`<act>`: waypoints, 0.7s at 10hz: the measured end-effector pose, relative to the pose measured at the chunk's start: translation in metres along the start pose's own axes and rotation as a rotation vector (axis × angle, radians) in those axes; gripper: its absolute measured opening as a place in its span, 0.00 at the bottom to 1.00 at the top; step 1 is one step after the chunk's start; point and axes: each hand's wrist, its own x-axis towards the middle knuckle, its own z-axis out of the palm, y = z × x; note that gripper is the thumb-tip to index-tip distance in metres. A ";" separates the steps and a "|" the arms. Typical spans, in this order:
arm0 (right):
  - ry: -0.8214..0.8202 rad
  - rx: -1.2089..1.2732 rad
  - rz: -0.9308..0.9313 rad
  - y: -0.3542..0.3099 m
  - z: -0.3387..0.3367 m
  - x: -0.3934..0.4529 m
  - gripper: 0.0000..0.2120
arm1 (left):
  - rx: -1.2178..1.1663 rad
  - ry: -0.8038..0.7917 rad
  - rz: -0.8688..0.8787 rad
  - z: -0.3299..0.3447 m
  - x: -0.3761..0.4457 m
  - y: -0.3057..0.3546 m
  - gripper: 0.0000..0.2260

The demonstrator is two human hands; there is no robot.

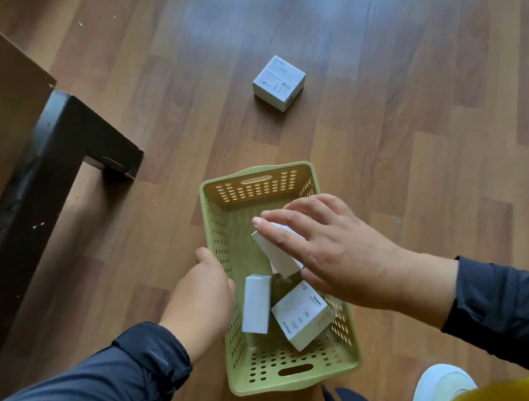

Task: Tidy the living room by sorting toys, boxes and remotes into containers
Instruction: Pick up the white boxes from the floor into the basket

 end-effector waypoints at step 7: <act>-0.096 0.050 0.300 0.017 0.025 -0.012 0.30 | 0.025 -0.107 -0.003 -0.010 -0.003 0.007 0.12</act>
